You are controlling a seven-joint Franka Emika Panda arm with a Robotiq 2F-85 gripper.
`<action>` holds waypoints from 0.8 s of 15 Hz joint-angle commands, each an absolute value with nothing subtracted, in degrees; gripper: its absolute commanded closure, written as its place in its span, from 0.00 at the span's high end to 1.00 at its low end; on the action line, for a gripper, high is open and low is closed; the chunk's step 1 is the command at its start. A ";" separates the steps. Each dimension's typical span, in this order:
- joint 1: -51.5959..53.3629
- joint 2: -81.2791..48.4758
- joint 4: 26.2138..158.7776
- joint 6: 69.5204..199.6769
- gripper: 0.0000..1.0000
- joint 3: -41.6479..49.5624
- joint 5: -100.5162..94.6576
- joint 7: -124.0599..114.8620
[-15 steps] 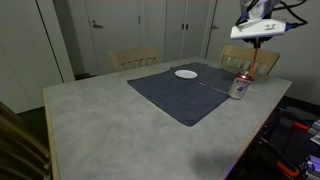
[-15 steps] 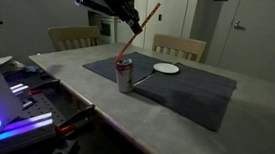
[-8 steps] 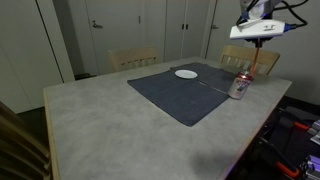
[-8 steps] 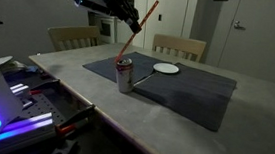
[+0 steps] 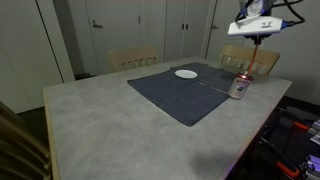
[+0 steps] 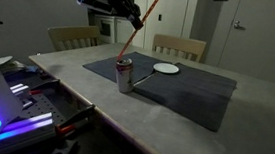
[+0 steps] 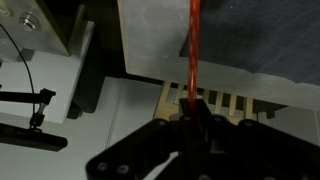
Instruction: Pick the straw and put it in the soda can
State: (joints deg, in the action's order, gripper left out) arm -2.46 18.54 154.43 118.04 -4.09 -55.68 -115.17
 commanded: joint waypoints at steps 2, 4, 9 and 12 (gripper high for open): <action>-2.19 16.15 151.49 116.58 0.02 -3.91 -56.79 -116.86; -2.16 14.30 150.14 115.48 0.02 -4.24 -56.44 -118.11; -1.88 10.21 147.73 114.79 0.02 -3.58 -55.86 -118.30; -1.72 8.33 146.73 115.20 0.02 -3.32 -55.63 -118.12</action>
